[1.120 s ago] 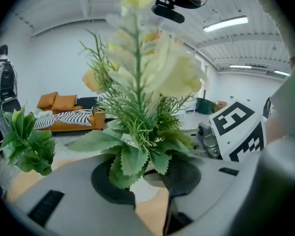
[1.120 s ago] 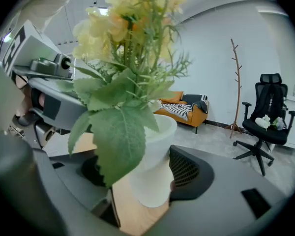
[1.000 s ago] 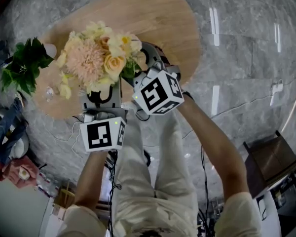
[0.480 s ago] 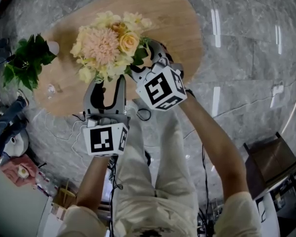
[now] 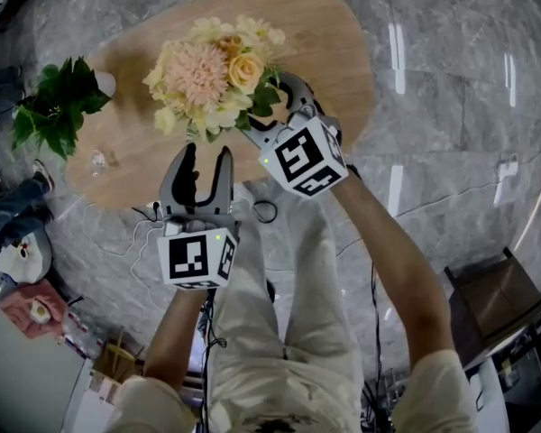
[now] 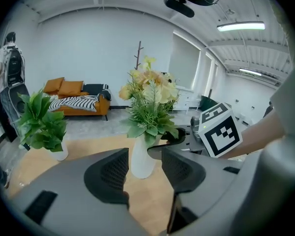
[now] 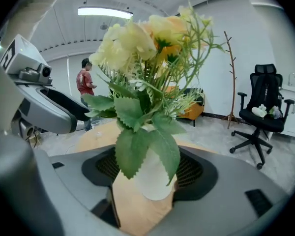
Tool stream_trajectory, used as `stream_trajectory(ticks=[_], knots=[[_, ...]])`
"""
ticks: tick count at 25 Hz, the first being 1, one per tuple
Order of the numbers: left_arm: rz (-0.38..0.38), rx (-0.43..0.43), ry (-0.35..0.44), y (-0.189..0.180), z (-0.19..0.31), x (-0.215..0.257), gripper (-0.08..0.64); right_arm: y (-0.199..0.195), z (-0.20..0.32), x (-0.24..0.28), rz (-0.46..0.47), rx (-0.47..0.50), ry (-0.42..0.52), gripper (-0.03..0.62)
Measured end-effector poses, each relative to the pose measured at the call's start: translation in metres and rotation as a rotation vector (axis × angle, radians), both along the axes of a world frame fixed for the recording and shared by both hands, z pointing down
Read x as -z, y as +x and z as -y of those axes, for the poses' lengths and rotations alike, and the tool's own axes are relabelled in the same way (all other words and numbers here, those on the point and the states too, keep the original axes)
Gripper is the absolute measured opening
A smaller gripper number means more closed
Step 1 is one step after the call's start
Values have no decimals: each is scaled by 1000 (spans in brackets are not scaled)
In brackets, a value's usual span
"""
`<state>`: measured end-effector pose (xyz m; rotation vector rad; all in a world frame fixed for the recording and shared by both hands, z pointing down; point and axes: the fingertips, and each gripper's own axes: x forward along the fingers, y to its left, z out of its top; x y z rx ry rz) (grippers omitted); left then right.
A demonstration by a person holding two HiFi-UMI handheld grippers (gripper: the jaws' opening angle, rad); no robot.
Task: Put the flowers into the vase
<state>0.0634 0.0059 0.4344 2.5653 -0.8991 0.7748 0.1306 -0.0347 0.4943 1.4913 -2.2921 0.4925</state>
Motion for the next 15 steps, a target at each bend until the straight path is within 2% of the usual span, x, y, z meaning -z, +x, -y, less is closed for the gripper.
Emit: stream_trajectory(ticks=[8,15], knots=[[0,25,-10,-7,-1,5,190,9,-9,-4,3,-48,-36,301],[-57,56,-55,-17,-4,22,189,23,-19,11,18,-103,-53,305]])
